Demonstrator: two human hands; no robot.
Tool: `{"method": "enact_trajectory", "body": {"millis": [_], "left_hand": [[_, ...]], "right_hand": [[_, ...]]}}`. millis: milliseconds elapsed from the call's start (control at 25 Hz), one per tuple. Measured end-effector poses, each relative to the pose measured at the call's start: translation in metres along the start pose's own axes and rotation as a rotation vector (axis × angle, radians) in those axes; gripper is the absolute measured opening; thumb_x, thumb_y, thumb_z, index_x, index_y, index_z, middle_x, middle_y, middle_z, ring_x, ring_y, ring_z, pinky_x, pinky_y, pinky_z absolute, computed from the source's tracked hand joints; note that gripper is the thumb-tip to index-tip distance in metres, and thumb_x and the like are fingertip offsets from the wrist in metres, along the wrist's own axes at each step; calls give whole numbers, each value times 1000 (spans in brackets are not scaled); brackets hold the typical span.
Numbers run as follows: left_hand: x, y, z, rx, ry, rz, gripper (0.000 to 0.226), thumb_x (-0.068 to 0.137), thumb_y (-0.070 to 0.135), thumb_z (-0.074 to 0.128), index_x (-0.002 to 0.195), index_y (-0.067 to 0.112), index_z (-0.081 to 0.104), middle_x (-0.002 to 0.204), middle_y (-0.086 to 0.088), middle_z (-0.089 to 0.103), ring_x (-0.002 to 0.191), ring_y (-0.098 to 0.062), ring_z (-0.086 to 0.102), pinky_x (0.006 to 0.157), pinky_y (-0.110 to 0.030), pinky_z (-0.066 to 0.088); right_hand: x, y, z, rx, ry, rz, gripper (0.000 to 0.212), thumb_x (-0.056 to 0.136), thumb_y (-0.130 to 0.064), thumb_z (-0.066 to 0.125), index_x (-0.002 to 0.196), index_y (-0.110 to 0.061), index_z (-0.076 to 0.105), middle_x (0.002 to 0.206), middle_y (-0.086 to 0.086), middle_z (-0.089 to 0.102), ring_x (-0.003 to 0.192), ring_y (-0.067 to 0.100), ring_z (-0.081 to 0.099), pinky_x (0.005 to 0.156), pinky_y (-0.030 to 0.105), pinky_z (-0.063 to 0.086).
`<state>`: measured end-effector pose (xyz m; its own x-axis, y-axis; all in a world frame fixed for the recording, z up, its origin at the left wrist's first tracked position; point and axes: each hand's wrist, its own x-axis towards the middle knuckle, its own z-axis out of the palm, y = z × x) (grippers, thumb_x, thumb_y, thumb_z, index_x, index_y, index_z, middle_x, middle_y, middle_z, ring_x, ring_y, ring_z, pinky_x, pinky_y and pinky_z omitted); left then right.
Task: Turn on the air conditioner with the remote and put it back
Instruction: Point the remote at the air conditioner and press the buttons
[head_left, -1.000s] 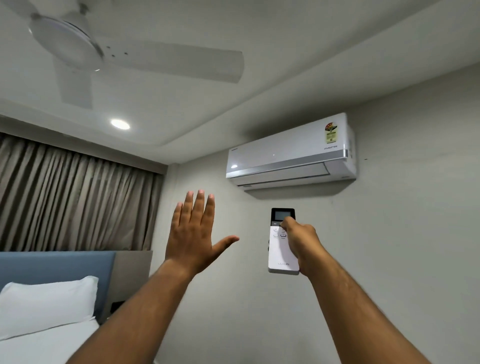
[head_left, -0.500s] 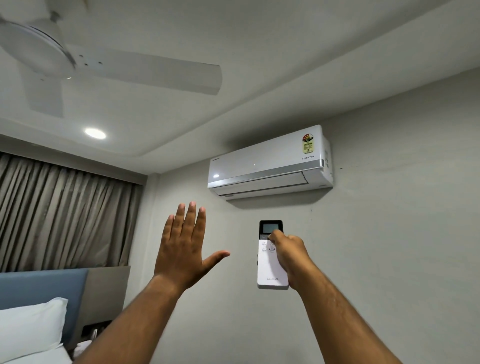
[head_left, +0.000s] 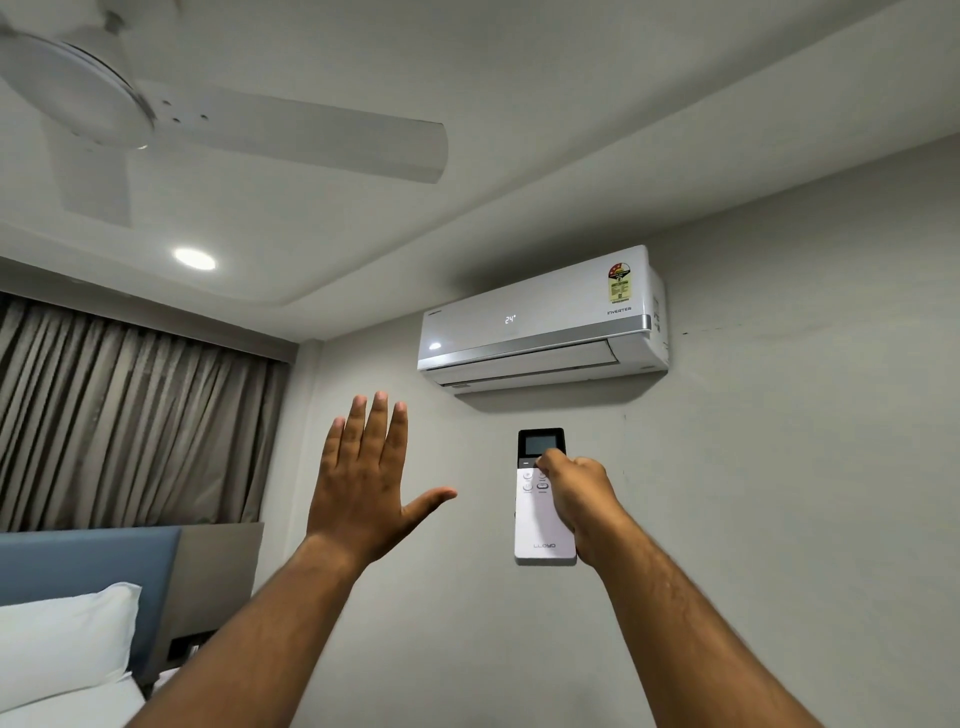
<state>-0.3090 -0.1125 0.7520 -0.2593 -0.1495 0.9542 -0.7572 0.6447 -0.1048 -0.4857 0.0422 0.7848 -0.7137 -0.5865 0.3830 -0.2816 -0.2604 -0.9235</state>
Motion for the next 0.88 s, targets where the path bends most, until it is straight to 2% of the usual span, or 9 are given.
{"method": "enact_trajectory", "body": {"millis": [600, 880], "left_hand": [[3, 15, -14, 14, 6, 30, 111, 79, 86, 20, 154, 5, 10, 163, -19, 10, 150, -36, 7, 120, -53, 12], [1, 17, -21, 21, 7, 33, 113, 78, 86, 21, 153, 3, 8, 162, -19, 9, 150, -36, 8, 120, -54, 17]], "right_hand": [[-7, 0, -12, 67, -23, -7, 14, 88, -24, 52, 84, -11, 49, 82, 16, 66, 65, 32, 63, 58, 31, 51], [-13, -2, -15, 61, -31, -16, 15, 90, -26, 52, 86, -12, 50, 79, 13, 65, 58, 28, 62, 53, 27, 50]]}}
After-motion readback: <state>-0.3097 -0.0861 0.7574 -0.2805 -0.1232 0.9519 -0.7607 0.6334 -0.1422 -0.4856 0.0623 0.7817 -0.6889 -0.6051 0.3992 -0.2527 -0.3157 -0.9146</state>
